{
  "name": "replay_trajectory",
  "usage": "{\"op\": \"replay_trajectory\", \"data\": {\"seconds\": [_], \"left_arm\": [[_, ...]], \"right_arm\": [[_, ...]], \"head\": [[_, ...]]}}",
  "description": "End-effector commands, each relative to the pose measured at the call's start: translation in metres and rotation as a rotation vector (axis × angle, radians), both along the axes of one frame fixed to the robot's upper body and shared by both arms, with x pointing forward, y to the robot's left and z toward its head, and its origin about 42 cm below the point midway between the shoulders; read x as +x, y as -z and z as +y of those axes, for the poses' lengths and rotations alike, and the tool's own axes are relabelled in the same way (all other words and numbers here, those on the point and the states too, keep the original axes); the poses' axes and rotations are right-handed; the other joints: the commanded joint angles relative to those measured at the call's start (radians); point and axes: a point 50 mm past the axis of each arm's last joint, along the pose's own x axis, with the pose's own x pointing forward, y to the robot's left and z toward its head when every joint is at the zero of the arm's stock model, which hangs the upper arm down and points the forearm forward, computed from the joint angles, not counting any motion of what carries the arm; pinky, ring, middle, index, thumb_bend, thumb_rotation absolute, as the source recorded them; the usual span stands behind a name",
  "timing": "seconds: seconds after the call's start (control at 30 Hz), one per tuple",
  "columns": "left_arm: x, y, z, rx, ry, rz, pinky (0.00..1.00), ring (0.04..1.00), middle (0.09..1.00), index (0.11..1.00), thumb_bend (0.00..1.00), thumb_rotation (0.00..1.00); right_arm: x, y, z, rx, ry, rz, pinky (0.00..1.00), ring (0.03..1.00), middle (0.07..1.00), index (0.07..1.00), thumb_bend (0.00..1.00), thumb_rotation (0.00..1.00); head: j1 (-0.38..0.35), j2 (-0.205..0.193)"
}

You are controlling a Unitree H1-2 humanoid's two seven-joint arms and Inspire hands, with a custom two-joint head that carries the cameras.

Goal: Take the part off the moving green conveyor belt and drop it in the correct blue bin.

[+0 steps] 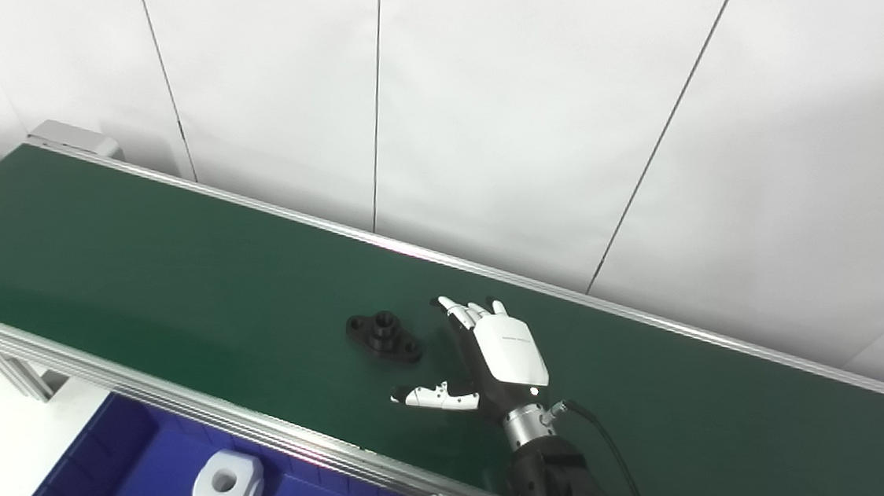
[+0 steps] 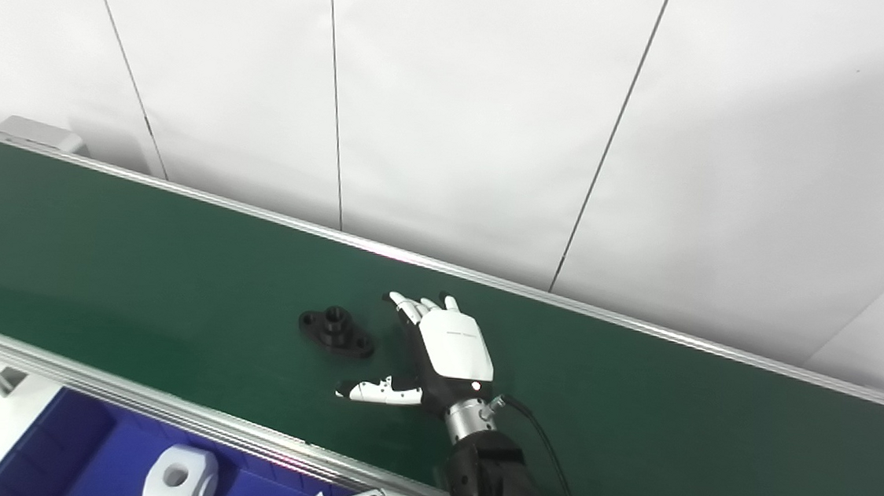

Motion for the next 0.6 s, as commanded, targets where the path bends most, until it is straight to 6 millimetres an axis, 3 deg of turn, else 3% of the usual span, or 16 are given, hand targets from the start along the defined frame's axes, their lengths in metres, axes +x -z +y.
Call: {"op": "replay_trajectory", "data": {"seconds": [0.0, 0.57], "left_arm": [[0.005, -0.016, -0.033, -0.075, 0.068, -0.067, 0.64, 0.74, 0.769, 0.758, 0.79, 0.82], [0.004, -0.015, -0.034, -0.083, 0.071, -0.058, 0.66, 0.761, 0.794, 0.774, 0.85, 0.84]], "right_arm": [[0.008, -0.027, 0.023, 0.062, -0.023, -0.073, 0.98, 0.885, 0.849, 0.874, 0.83, 0.74], [-0.003, -0.022, 0.037, 0.058, -0.025, -0.129, 0.96, 0.843, 0.813, 0.86, 0.84, 0.68]], "head": [[0.001, 0.001], [0.0, 0.008]]}}
